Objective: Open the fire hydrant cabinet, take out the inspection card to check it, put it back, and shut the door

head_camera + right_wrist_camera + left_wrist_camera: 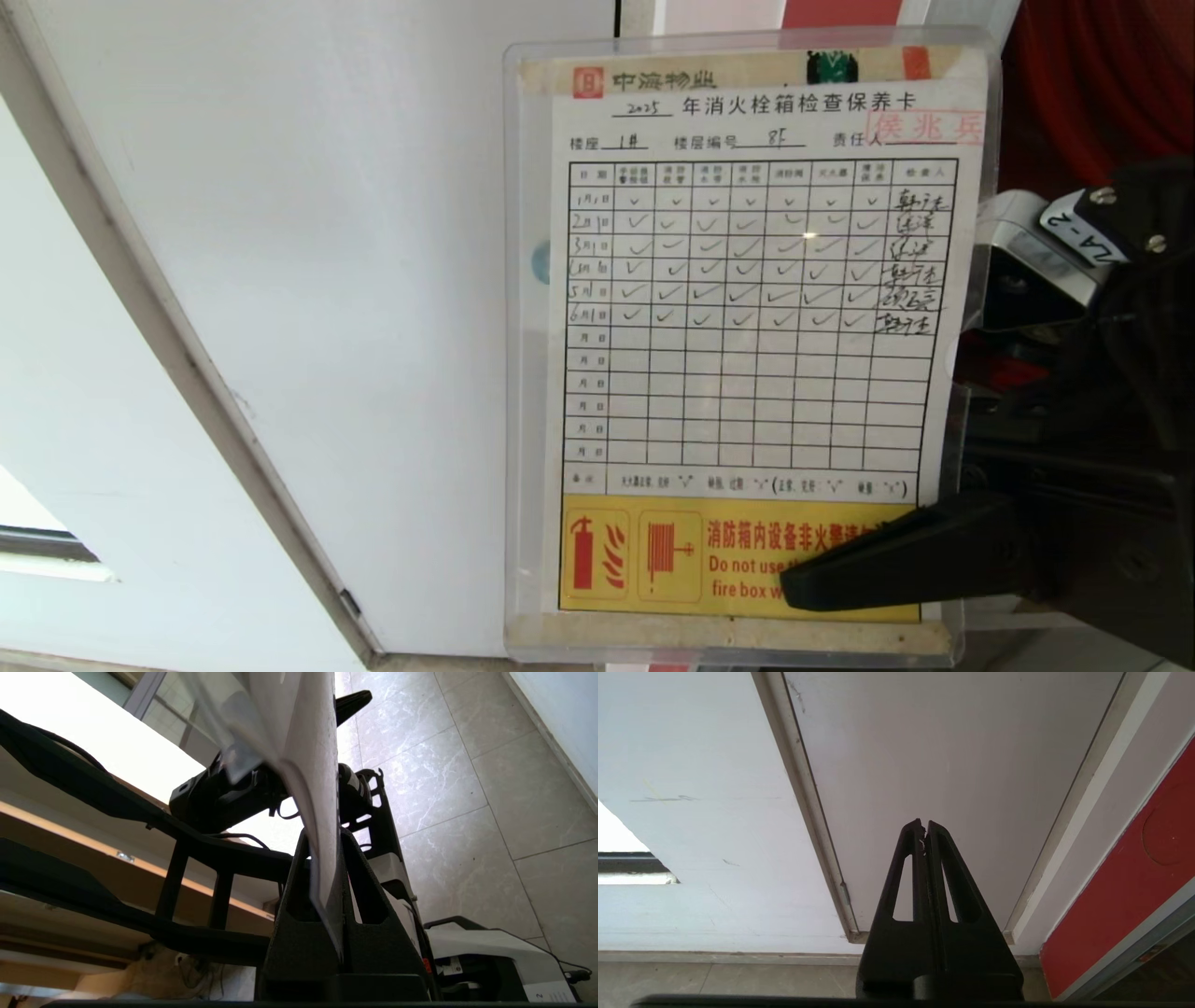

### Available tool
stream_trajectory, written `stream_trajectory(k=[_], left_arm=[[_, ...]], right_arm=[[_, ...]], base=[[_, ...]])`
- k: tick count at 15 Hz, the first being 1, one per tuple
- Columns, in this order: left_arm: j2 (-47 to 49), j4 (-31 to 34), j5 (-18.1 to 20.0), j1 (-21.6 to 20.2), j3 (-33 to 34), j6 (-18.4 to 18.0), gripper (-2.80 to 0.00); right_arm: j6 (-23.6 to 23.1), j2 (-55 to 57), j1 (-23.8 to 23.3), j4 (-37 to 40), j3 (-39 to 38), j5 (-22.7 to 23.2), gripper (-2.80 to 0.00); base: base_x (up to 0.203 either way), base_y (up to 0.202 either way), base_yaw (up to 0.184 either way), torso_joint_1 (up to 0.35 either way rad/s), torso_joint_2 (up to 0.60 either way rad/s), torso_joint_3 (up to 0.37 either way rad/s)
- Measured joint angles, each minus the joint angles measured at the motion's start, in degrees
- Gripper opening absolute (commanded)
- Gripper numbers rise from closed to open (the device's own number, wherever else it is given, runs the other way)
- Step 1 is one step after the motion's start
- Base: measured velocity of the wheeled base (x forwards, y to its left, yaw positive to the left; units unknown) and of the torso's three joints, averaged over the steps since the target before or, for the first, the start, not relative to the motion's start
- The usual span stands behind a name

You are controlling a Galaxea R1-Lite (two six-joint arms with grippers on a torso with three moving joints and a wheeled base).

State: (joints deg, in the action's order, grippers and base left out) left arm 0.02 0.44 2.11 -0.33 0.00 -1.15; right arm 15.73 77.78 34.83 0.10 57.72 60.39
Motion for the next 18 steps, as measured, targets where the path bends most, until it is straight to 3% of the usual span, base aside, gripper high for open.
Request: stream_trajectory(k=[3,18], left_arm=[[0.0,0.0,0.0,0.0,0.0,0.0,-2.80],[0.0,0.0,0.0,0.0,0.0,0.0,-2.80]], right_arm=[[-2.2,-0.9,0.1,0.0,-1.9,0.0,-2.80],[-2.2,-4.8,0.3,0.0,-3.6,-0.4,-2.80]], base=[[0.000,0.000,0.000,0.000,0.00,0.000],[0.000,0.000,0.000,0.000,0.00,0.000]])
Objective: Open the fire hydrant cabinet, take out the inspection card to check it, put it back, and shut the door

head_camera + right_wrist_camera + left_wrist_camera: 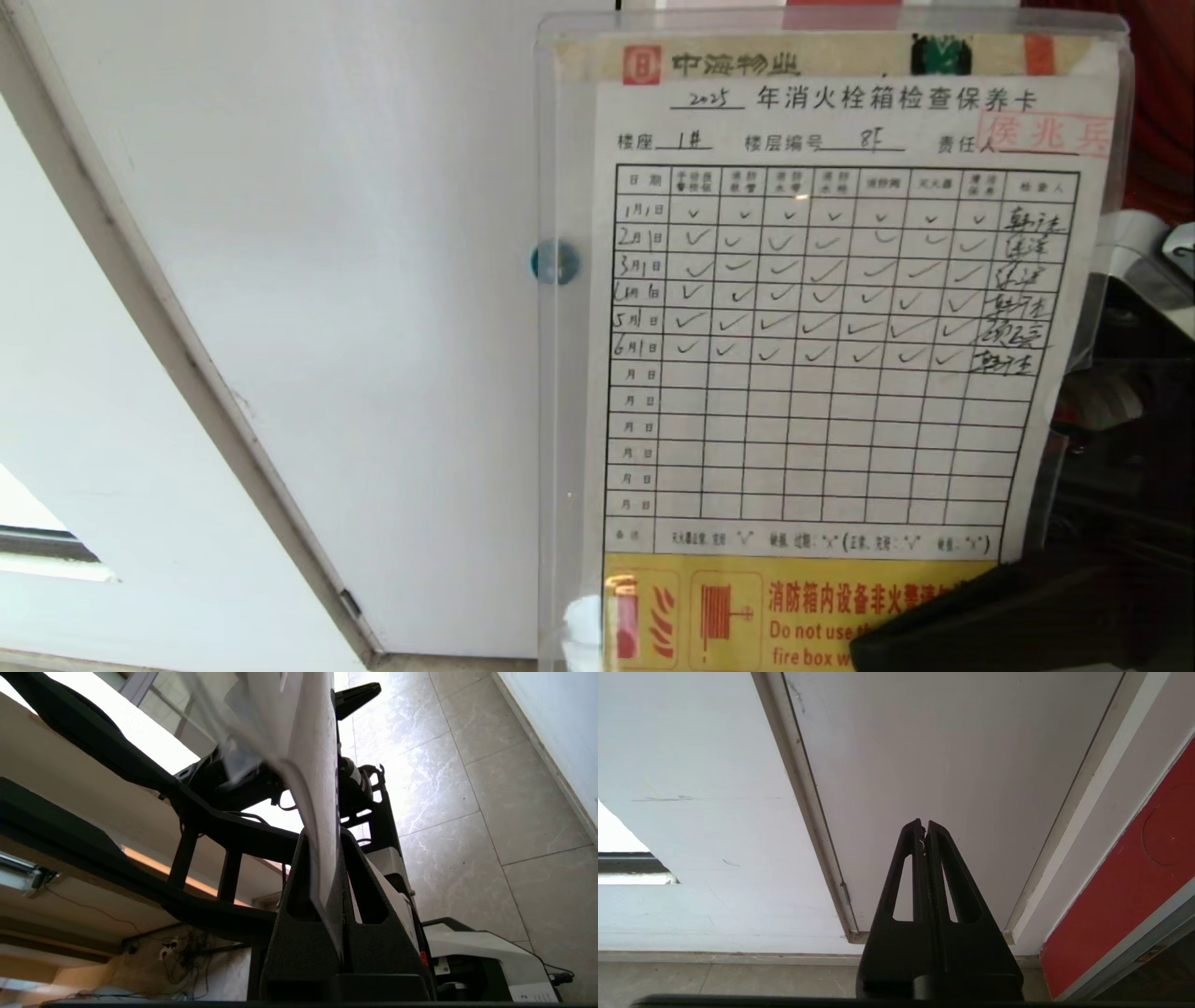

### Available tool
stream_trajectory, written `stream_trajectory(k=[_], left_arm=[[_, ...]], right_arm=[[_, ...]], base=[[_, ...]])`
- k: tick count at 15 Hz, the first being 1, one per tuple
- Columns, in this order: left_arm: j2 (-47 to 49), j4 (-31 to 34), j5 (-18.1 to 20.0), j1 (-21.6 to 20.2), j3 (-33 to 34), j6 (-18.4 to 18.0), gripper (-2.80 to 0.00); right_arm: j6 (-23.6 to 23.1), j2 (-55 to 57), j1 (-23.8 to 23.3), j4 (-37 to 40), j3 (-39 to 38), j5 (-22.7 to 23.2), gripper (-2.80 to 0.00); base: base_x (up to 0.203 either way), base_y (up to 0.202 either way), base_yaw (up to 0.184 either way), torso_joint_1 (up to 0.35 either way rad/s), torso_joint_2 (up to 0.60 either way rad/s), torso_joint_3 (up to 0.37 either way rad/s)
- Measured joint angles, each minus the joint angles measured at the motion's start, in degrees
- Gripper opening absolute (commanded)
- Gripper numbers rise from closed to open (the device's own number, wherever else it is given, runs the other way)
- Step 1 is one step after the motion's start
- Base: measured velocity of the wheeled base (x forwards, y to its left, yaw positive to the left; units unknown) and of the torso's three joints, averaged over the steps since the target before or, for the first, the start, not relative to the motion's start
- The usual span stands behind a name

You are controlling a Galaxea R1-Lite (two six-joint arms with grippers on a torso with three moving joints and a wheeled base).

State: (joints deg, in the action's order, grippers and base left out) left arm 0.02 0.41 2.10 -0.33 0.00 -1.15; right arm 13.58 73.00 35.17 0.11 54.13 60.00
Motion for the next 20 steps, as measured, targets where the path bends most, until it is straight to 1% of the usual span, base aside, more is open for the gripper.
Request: stream_trajectory(k=[2,6,8,11,12,15,18,20], left_arm=[[0.0,0.0,0.0,0.0,0.0,0.0,-2.80],[0.0,0.0,0.0,0.0,0.0,0.0,-2.80],[0.0,0.0,0.0,0.0,0.0,0.0,-2.80],[0.0,0.0,0.0,0.0,0.0,0.0,-2.80],[0.0,0.0,0.0,0.0,0.0,0.0,-2.80],[0.0,0.0,0.0,0.0,0.0,0.0,-2.80],[0.0,0.0,0.0,0.0,0.0,0.0,-2.80],[0.0,0.0,0.0,0.0,0.0,0.0,-2.80]], right_arm=[[0.3,-1.7,0.0,0.4,-0.1,-1.3,-2.80],[1.9,-6.0,-0.1,0.8,-1.6,-8.3,-2.80],[2.5,-8.6,-0.1,1.0,-2.2,-13.2,-2.80],[3.0,-13.2,-0.1,1.8,-2.6,-23.4,-2.80],[3.2,-15.0,0.0,3.3,-2.6,-26.0,-2.80],[3.1,-20.0,-0.1,8.5,-2.1,-31.7,-2.80],[2.9,-22.8,-0.1,9.2,-1.6,-38.8,-2.80],[1.9,-24.5,-0.1,10.1,-0.8,-43.7,-2.80]], base=[[0.000,0.000,0.000,0.000,0.00,0.000],[0.000,0.000,0.000,0.000,0.00,0.000],[0.000,0.000,0.000,0.000,0.00,0.000],[0.000,0.000,0.000,0.000,0.00,0.000],[0.000,0.000,0.000,0.000,0.00,0.000],[0.000,0.000,0.000,0.000,0.00,0.000],[0.000,0.000,0.000,0.000,0.00,0.000],[0.000,0.000,0.000,0.000,0.00,0.000]])
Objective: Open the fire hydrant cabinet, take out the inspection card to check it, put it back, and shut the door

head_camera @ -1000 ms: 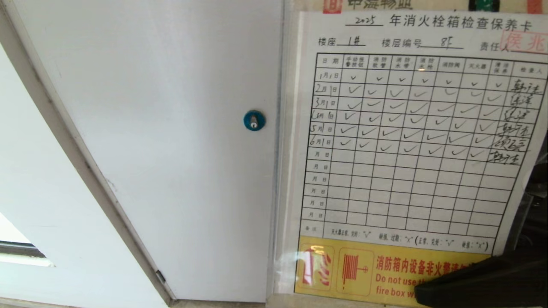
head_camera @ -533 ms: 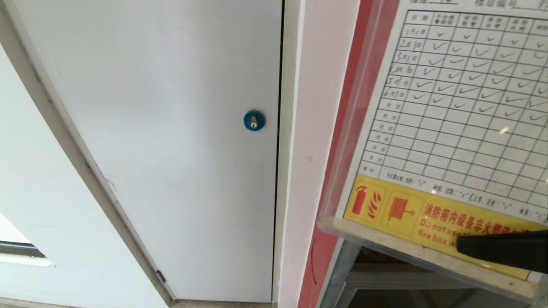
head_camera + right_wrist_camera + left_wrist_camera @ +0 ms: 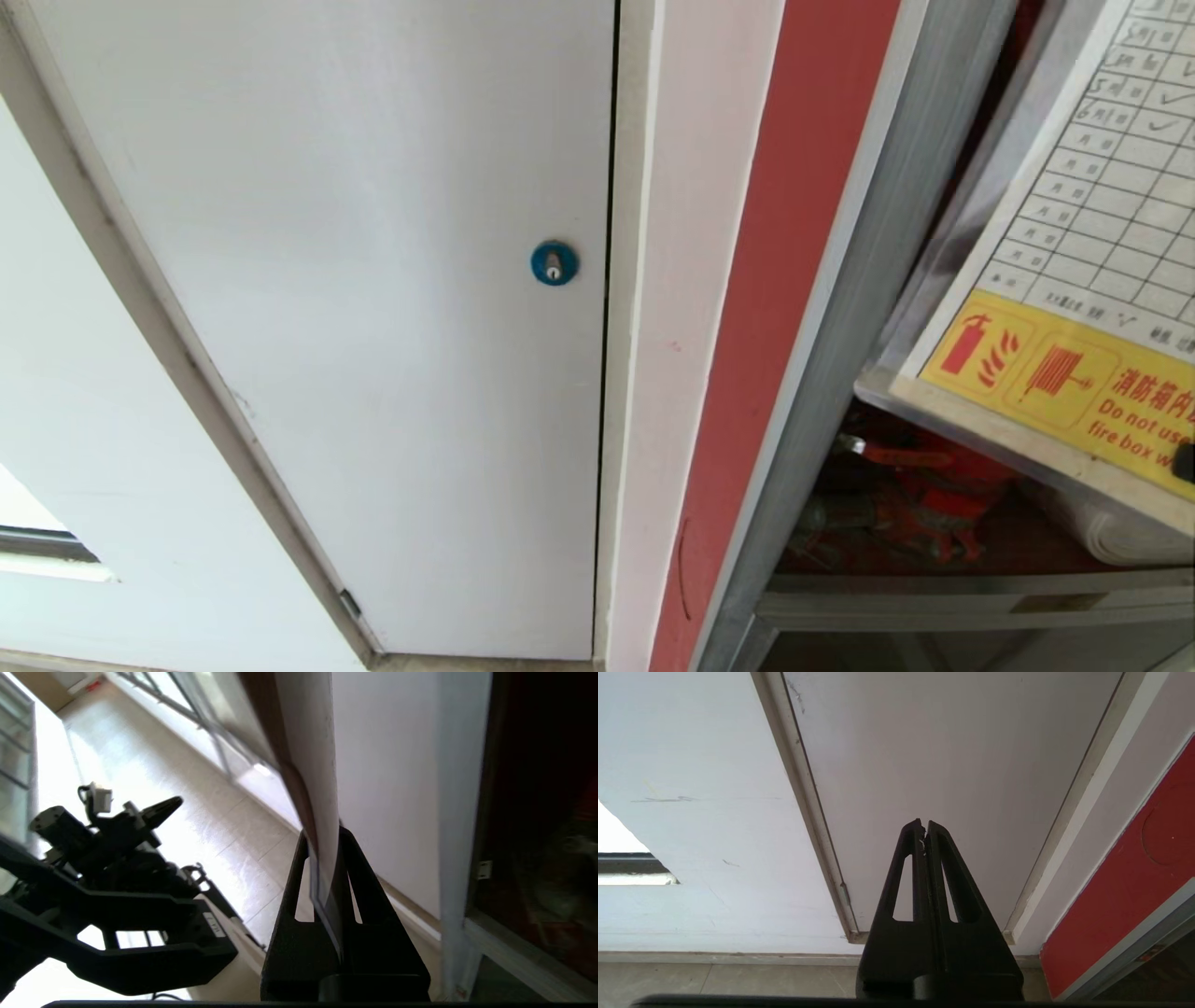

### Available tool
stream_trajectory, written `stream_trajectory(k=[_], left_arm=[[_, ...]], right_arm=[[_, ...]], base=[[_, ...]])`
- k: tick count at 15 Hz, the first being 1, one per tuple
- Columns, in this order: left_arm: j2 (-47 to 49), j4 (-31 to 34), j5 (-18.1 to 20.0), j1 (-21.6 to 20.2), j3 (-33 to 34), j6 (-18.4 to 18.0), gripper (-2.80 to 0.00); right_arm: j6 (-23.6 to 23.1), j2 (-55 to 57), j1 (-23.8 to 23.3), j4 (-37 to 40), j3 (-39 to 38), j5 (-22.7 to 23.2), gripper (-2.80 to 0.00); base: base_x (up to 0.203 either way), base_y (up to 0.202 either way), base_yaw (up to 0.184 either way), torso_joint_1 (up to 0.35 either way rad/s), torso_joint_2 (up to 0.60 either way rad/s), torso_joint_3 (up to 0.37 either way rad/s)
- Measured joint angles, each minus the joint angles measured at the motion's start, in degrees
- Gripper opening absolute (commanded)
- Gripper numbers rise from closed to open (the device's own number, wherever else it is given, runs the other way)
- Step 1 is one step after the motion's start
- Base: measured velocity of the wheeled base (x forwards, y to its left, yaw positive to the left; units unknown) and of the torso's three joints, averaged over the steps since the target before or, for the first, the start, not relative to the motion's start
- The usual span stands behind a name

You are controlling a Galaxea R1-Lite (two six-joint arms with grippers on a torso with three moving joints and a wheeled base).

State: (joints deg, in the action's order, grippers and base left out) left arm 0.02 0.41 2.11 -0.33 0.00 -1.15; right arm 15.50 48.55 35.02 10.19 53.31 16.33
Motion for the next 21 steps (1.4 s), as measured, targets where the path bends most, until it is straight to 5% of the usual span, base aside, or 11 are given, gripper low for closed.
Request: stream_trajectory(k=[4,8,21], left_arm=[[0.0,0.0,0.0,0.0,0.0,0.0,-2.80],[0.0,0.0,0.0,0.0,0.0,0.0,-2.80],[0.0,0.0,0.0,0.0,0.0,0.0,-2.80]], right_arm=[[-1.3,-3.7,0.0,3.3,1.3,-6.9,-2.80],[-7.3,-5.0,0.0,4.9,0.6,-16.3,-2.80],[-47.1,-5.4,-0.1,9.3,-0.7,-53.6,-2.80]], base=[[0.000,0.000,0.000,0.000,0.00,0.000],[0.000,0.000,0.000,0.000,0.00,0.000],[0.000,0.000,0.000,0.000,0.00,0.000]])
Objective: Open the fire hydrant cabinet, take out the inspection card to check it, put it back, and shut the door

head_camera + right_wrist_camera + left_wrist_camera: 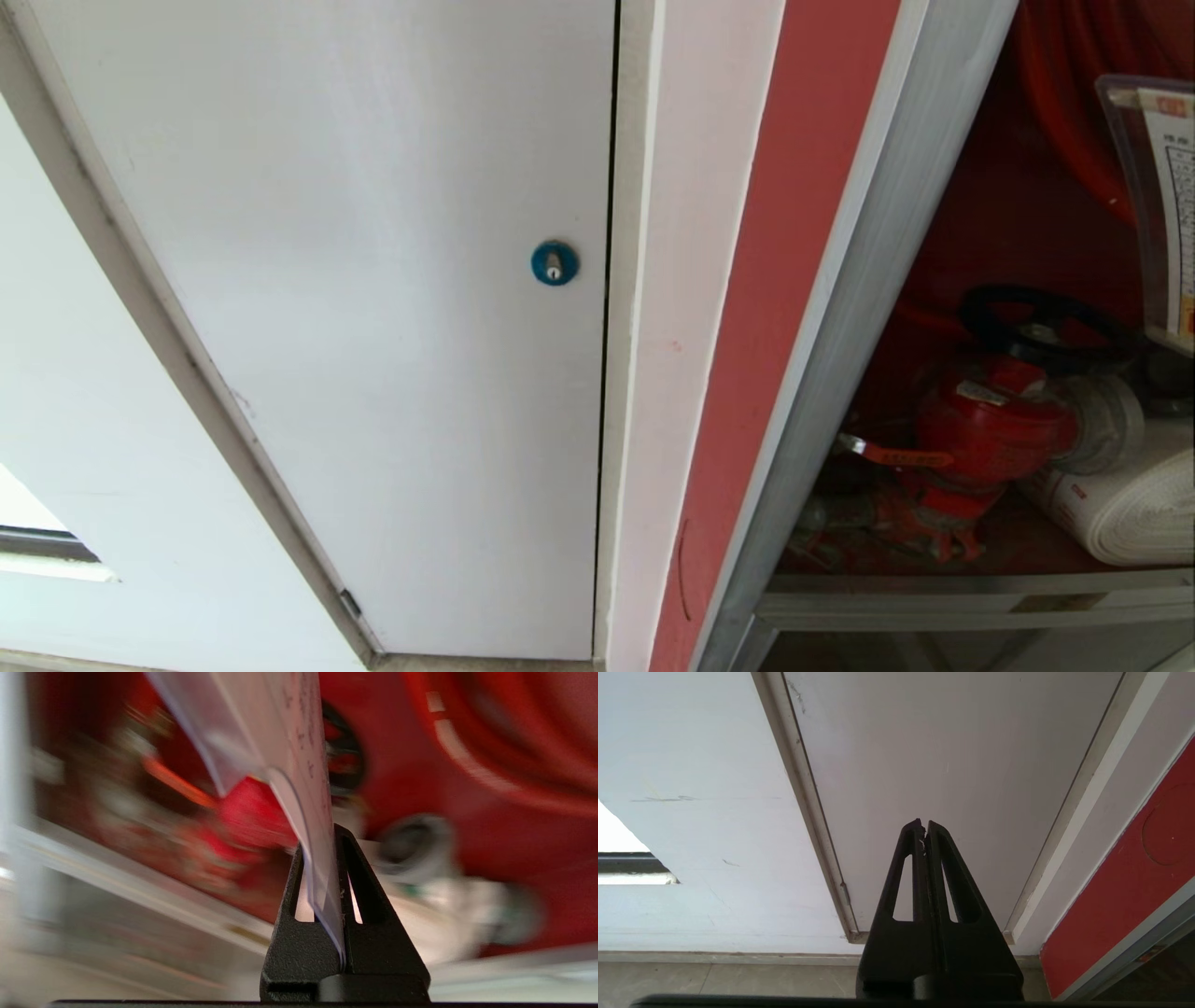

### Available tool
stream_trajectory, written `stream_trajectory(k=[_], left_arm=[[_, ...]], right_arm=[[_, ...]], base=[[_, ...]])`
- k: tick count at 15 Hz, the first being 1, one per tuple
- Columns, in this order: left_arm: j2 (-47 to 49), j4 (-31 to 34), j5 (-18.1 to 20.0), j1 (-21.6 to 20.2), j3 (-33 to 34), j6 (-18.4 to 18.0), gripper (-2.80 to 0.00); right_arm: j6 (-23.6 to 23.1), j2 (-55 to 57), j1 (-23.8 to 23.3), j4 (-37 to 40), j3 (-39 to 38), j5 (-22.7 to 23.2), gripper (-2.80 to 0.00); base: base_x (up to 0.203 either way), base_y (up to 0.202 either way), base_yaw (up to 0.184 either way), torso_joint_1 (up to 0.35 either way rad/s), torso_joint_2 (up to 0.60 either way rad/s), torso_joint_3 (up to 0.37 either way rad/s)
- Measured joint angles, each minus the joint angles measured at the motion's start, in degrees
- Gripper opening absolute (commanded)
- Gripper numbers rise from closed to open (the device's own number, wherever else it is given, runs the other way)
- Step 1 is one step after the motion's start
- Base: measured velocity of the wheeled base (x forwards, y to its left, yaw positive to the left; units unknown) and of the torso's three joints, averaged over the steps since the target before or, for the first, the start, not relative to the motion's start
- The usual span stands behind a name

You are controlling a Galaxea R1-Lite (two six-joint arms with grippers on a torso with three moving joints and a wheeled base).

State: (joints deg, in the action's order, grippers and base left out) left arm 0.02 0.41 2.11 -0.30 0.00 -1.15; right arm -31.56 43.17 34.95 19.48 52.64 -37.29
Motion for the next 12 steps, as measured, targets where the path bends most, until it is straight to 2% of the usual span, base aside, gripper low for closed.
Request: stream_trajectory(k=[2,4,9,12], left_arm=[[0.0,0.0,0.0,0.0,0.0,0.0,-2.80],[0.0,0.0,0.0,0.0,0.0,0.0,-2.80],[0.0,0.0,0.0,0.0,0.0,0.0,-2.80],[0.0,0.0,0.0,0.0,0.0,0.0,-2.80]], right_arm=[[-6.7,0.1,0.0,0.0,-0.5,-5.4,-2.80],[-10.8,0.9,0.0,-0.1,-0.8,-10.7,-2.80],[-15.9,5.4,-0.6,-0.1,-0.7,-19.8,-2.80],[-17.6,9.4,-5.1,-0.3,0.0,-21.2,-2.80]], base=[[0.000,0.000,0.000,0.000,0.00,0.000],[0.000,0.000,0.000,0.000,0.00,0.000],[0.000,0.000,0.000,0.000,0.00,0.000],[0.000,0.000,0.000,0.000,0.00,0.000]])
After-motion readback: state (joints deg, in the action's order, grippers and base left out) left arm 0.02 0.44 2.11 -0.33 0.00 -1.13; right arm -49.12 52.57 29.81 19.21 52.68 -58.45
